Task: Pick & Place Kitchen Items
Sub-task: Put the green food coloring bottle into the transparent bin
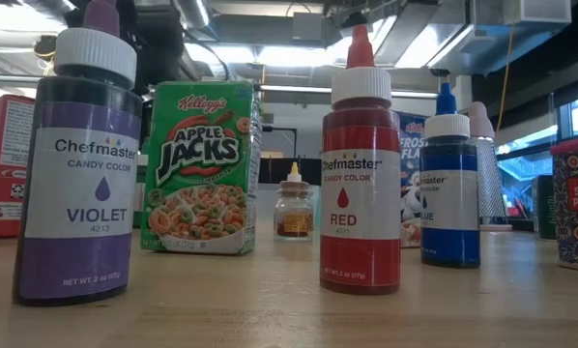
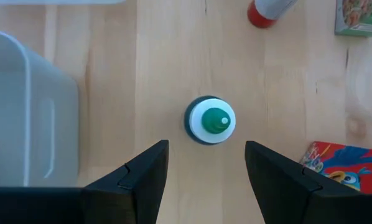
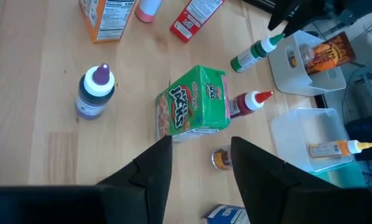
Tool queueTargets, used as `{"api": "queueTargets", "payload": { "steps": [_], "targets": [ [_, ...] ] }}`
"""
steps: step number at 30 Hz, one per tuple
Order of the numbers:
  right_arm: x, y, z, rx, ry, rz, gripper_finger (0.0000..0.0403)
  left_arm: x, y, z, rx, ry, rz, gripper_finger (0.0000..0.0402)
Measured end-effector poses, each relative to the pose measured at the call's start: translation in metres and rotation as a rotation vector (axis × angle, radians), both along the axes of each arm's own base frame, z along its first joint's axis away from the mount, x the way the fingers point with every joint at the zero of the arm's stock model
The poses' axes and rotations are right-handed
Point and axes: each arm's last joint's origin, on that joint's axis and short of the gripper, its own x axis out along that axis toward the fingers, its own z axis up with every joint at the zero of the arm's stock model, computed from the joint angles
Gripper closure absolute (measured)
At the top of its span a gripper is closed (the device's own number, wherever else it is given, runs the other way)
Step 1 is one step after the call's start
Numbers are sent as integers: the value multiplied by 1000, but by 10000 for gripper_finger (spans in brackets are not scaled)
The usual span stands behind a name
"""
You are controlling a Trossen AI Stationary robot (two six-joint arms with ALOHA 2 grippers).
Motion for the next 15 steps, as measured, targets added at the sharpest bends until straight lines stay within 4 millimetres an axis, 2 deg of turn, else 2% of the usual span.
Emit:
{"api": "queueTargets", "payload": {
  "steps": [15],
  "targets": [
    [0, 1, 1, 6, -10, -1, 238, 23, -4, -17, -7, 34, -58, 194]
  ]
}}
